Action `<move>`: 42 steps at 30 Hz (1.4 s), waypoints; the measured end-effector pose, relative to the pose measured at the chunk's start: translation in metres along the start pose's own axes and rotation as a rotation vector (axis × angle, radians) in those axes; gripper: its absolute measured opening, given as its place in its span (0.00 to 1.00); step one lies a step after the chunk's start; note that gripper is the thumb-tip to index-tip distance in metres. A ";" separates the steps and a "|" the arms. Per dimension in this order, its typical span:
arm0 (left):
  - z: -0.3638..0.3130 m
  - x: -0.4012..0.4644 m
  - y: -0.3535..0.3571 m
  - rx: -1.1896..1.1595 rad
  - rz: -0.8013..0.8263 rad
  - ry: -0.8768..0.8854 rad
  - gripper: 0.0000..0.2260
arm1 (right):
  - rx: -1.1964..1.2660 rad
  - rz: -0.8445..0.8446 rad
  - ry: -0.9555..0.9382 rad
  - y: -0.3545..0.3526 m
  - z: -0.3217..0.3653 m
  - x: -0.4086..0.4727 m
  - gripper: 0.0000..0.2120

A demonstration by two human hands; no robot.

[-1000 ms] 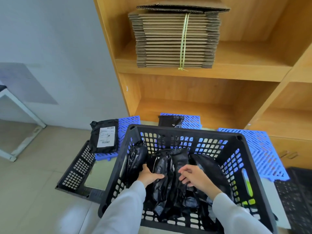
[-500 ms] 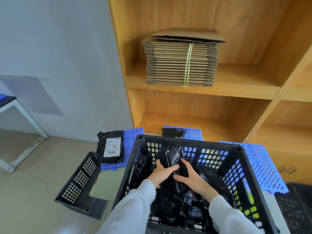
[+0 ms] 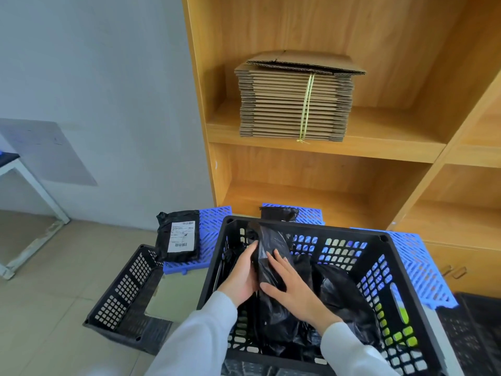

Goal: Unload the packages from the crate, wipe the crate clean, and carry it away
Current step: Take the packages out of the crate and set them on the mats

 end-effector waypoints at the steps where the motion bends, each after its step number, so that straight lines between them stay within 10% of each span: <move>1: -0.001 -0.003 0.000 -0.009 -0.003 0.003 0.22 | -0.053 0.004 -0.006 0.004 0.000 0.000 0.34; 5: -0.002 -0.007 -0.006 0.121 -0.013 0.024 0.24 | 0.133 -0.047 0.035 0.011 0.007 -0.004 0.36; 12: -0.006 -0.016 0.016 0.797 0.093 0.223 0.27 | 1.152 -0.242 0.302 0.002 -0.015 -0.003 0.30; 17: -0.015 -0.011 0.019 1.253 0.088 0.538 0.21 | 1.010 -0.346 0.319 -0.017 -0.028 -0.004 0.27; 21: -0.030 -0.016 0.008 1.141 0.024 0.651 0.09 | 0.938 -0.419 0.315 -0.031 -0.034 -0.008 0.19; 25: -0.041 -0.012 -0.010 0.988 -0.223 0.682 0.23 | 0.962 -0.452 0.349 -0.039 -0.041 -0.016 0.18; 30: -0.019 0.006 -0.004 0.542 -0.030 0.248 0.24 | 0.998 -0.473 0.339 -0.056 -0.043 -0.024 0.30; 34: -0.027 0.014 0.013 0.642 -0.031 0.378 0.22 | 0.962 -0.503 0.361 -0.074 -0.051 -0.026 0.15; 38: -0.040 0.026 0.033 0.613 0.004 0.351 0.20 | 0.868 -0.534 0.335 -0.102 -0.067 -0.019 0.32; 42: -0.079 0.048 0.058 0.528 -0.047 0.399 0.18 | 0.859 -0.531 0.293 -0.144 -0.062 -0.007 0.21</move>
Point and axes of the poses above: each hand's wrist, its own x-axis towards the middle knuckle, its own y-axis out of the palm, z = x × y, the point moved 7 cm from there along x, towards the middle knuckle, and after that the axes turned 1 degree about -y, right-handed, at the moved point
